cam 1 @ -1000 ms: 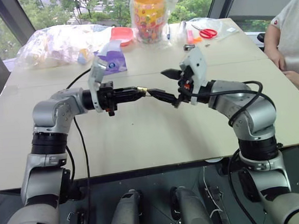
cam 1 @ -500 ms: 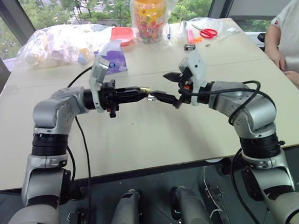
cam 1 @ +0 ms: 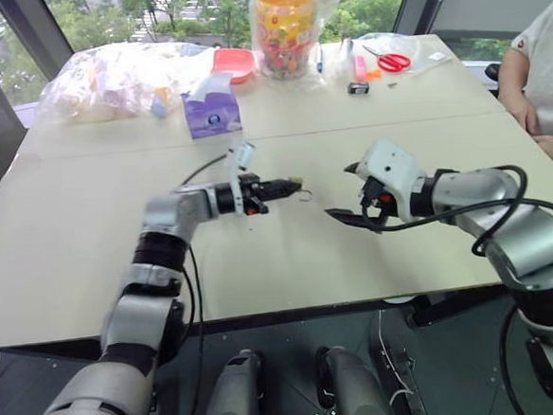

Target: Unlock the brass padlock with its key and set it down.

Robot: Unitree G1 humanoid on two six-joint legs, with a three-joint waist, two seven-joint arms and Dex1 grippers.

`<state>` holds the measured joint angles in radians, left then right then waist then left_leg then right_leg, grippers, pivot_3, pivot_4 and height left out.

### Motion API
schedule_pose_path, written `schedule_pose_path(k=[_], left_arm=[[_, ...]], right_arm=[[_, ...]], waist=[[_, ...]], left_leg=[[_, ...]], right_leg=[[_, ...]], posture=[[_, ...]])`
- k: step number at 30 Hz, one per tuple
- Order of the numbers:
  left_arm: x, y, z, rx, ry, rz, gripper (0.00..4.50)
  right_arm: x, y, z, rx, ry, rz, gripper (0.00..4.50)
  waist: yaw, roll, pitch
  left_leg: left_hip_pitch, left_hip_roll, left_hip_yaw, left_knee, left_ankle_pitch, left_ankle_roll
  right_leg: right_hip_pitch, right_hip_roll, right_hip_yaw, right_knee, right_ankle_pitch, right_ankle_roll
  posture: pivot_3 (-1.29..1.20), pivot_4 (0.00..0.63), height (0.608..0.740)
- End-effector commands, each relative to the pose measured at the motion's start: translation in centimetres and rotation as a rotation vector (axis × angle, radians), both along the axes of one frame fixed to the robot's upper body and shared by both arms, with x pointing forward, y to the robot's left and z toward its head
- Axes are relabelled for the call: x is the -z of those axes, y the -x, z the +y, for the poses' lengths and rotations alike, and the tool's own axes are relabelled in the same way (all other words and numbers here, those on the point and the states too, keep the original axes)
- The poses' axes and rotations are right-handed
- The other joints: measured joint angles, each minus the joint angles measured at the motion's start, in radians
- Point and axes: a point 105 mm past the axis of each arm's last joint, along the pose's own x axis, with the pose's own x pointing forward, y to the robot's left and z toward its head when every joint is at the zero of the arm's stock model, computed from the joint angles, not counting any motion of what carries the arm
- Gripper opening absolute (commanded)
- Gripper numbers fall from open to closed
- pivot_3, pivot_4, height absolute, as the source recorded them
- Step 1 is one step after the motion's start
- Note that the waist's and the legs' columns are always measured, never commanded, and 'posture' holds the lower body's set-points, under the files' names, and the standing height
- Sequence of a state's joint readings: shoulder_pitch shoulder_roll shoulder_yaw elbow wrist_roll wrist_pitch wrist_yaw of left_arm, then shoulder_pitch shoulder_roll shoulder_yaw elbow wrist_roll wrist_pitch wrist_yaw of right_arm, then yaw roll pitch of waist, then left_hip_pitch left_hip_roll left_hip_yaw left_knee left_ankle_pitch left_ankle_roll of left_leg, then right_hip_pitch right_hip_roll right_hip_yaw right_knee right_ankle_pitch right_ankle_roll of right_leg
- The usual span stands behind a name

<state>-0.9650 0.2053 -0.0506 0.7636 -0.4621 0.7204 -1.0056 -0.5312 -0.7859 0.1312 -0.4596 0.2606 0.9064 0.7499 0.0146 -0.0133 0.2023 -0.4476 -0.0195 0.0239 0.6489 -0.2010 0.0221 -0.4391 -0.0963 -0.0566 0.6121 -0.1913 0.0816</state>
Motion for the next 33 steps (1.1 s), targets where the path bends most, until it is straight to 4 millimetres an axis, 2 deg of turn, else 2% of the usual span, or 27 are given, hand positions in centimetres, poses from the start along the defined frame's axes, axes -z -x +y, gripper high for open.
schedule_pose_path(k=[1, 5, 7, 10, 13, 15, 16, 20, 24, 28, 30, 33], left_arm=[[-0.4, -1.4, -0.9, -0.073, 0.049, 0.102, 0.01], [0.5, -2.2, -1.3, -0.152, 0.073, 0.202, 0.01], [0.4, -2.3, -1.3, -0.158, 0.085, 0.220, 1.10], [0.5, -2.2, -1.2, -0.145, 0.072, 0.224, 2.34], [1.4, -2.3, -0.6, -0.150, -0.015, 0.196, 3.52], [2.1, -2.7, 0.8, -0.194, -0.111, 0.171, 4.25], [2.1, -3.0, 2.2, -0.209, -0.168, 0.119, 4.48], [0.7, -2.9, 6.5, -0.189, -0.296, -0.098, 4.48], [-1.6, -1.3, 9.4, -0.243, -0.271, -0.249, 4.48], [-2.5, 1.3, 10.2, -0.310, -0.229, -0.320, 4.48], [-2.7, 3.2, 10.0, -0.318, -0.239, -0.390, 4.48], [-3.6, 4.0, 10.3, -0.424, -0.199, -0.408, 4.48]], right_arm=[[-0.8, 0.6, -0.1, 0.031, -0.018, -0.014, 4.46], [-0.4, 0.9, -0.2, 0.075, -0.037, 0.005, 4.46], [-0.3, 1.1, -0.1, 0.085, -0.044, 0.009, 4.50], [-0.1, 1.2, -0.2, 0.100, -0.047, 0.013, 4.50], [0.0, 1.1, -0.3, 0.111, -0.049, 0.014, 4.50], [0.0, 1.1, -0.3, 0.112, -0.048, 0.013, 4.50], [0.1, 1.2, -0.4, 0.115, -0.045, 0.013, 4.50], [0.3, 1.4, -0.9, 0.125, -0.045, 0.019, 4.50], [0.3, 1.1, -0.8, 0.131, -0.103, -0.004, 4.50], [0.7, 0.5, -0.9, 0.166, -0.171, -0.043, 4.50], [2.0, 0.1, -1.6, 0.212, -0.145, -0.056, 4.50], [2.3, -0.1, -1.7, 0.235, -0.181, -0.064, 4.50]], waist=[[0.000, 0.000, 0.000], [-0.002, 0.000, 0.000], [-0.001, 0.000, 0.000], [-0.001, 0.000, 0.000], [-0.001, 0.000, 0.000], [-0.001, -0.001, 0.000], [-0.001, -0.001, 0.000], [-0.030, -0.001, 0.000], [-0.026, 0.000, 0.000], [-0.011, 0.000, 0.000], [-0.001, 0.000, 0.000], [0.001, 0.000, -0.001]], left_leg=[[0.000, 0.000, 0.000, 0.000, 0.000, 0.000], [-0.001, 0.000, 0.000, 0.001, 0.000, 0.000], [-0.001, 0.000, 0.000, 0.000, 0.000, 0.001], [-0.001, 0.000, 0.000, -0.001, 0.000, 0.000], [-0.001, 0.000, 0.000, 0.000, 0.000, 0.000], [-0.001, 0.000, 0.000, 0.000, -0.001, 0.000], [0.000, 0.000, 0.000, 0.000, -0.001, 0.000], [0.005, 0.003, 0.002, -0.001, -0.001, 0.000], [0.003, 0.007, 0.003, -0.004, -0.001, -0.001], [0.001, 0.008, 0.003, -0.004, -0.002, -0.002], [-0.001, 0.007, 0.003, -0.002, -0.002, -0.002], [-0.001, 0.008, 0.003, -0.003, -0.003, -0.004]], right_leg=[[0.000, 0.000, 0.000, 0.000, 0.000, 0.000], [-0.001, -0.001, 0.000, 0.000, 0.001, 0.003], [-0.001, -0.001, 0.000, 0.000, 0.002, 0.004], [-0.001, -0.001, 0.000, 0.000, 0.002, 0.004], [-0.001, -0.001, 0.000, 0.000, 0.002, 0.004], [0.000, -0.001, 0.000, 0.000, 0.002, 0.003], [0.001, -0.001, 0.000, 0.000, 0.001, 0.002], [0.003, -0.002, 0.000, -0.002, 0.001, -0.001], [-0.002, -0.001, 0.000, -0.001, 0.002, -0.003], [-0.003, -0.002, 0.001, -0.002, 0.002, -0.003], [-0.003, -0.002, 0.001, -0.003, 0.002, -0.003], [0.000, -0.002, 0.000, -0.012, 0.005, -0.007]], posture=[[0.00, 0.150, 0.740], [0.00, 0.150, 0.740], [0.00, 0.150, 0.740], [0.00, 0.150, 0.740], [0.00, 0.150, 0.740], [0.00, 0.150, 0.740], [0.00, 0.150, 0.740], [0.00, 0.150, 0.740], [0.00, 0.150, 0.740], [0.00, 0.150, 0.740], [0.00, 0.150, 0.740], [0.00, 0.150, 0.740]])
